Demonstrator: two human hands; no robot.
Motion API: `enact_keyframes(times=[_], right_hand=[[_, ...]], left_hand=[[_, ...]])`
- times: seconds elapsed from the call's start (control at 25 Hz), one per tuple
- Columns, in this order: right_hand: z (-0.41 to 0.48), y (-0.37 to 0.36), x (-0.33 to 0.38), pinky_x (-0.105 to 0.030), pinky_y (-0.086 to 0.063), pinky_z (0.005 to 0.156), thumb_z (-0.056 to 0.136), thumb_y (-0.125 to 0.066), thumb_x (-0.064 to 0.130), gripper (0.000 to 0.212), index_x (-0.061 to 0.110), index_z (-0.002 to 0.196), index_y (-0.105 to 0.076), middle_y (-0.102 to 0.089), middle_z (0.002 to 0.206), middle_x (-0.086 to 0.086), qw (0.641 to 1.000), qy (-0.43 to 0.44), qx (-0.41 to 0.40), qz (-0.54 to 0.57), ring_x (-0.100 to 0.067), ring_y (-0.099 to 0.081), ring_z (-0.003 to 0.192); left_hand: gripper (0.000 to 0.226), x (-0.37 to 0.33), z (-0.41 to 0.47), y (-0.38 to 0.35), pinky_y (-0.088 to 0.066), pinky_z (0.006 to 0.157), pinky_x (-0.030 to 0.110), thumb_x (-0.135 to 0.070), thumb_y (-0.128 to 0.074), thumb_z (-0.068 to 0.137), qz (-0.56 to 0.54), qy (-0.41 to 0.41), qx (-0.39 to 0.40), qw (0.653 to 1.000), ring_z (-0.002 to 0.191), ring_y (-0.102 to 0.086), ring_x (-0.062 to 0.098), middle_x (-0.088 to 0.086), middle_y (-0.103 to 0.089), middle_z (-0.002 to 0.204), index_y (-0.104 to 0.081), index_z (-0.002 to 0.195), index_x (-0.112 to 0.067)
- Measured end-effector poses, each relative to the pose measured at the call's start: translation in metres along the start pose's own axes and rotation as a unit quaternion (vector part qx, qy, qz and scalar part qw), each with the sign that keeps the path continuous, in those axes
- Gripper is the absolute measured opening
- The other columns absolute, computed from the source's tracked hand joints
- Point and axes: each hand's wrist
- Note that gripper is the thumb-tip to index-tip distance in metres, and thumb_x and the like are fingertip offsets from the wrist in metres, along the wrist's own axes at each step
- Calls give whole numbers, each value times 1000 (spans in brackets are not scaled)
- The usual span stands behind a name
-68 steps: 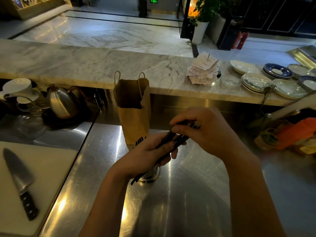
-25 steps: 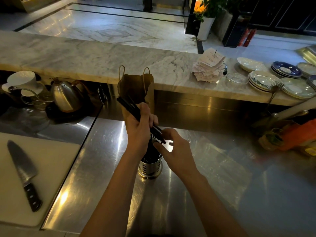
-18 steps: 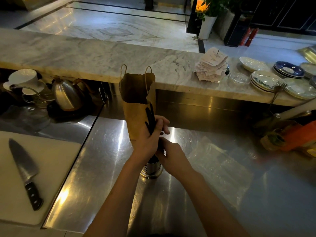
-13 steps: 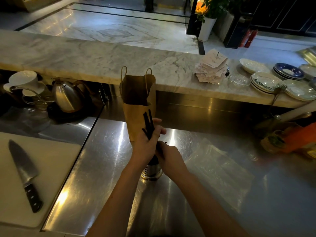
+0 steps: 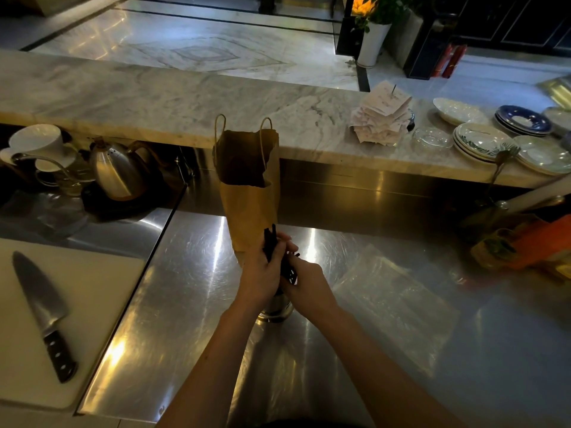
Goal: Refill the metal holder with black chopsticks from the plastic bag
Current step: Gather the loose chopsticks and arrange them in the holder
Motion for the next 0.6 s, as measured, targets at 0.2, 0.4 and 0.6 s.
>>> enact_keyframes(times=[0.2, 0.4, 0.6], right_hand=[[-2, 14, 3, -18, -52, 87, 86, -69, 22, 27, 20, 113, -67, -72, 105, 9, 995, 16, -23, 98, -1, -66, 96], [0, 16, -3, -29, -54, 94, 91, -60, 14, 26, 18, 116, -66, -71, 111, 5, 993, 13, -51, 104, -6, -66, 102], [-2, 14, -9, -31, -53, 96, 91, -59, 14, 33, 21, 123, -61, -70, 115, 5, 994, 9, -46, 99, -5, -64, 107]], left_hand=[[13, -28, 17, 13, -55, 84, 25, -8, -42, 102, -89, -111, -10, 990, 87, -70, 13, 8, -68, 87, -53, 107, -4], [17, -9, 15, 12, -50, 86, 14, -9, -44, 101, 5, -89, 14, 996, 91, -66, 0, -2, -70, 95, -60, 106, -10], [30, 15, 5, 8, -47, 83, 5, -13, -57, 95, 66, -41, 31, 996, 99, -60, -7, -21, -62, 107, -56, 124, -21]])
Point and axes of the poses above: each hand's wrist, its own z-axis towards the middle knuckle, its own y-axis out of the back of the hand, x = y × z
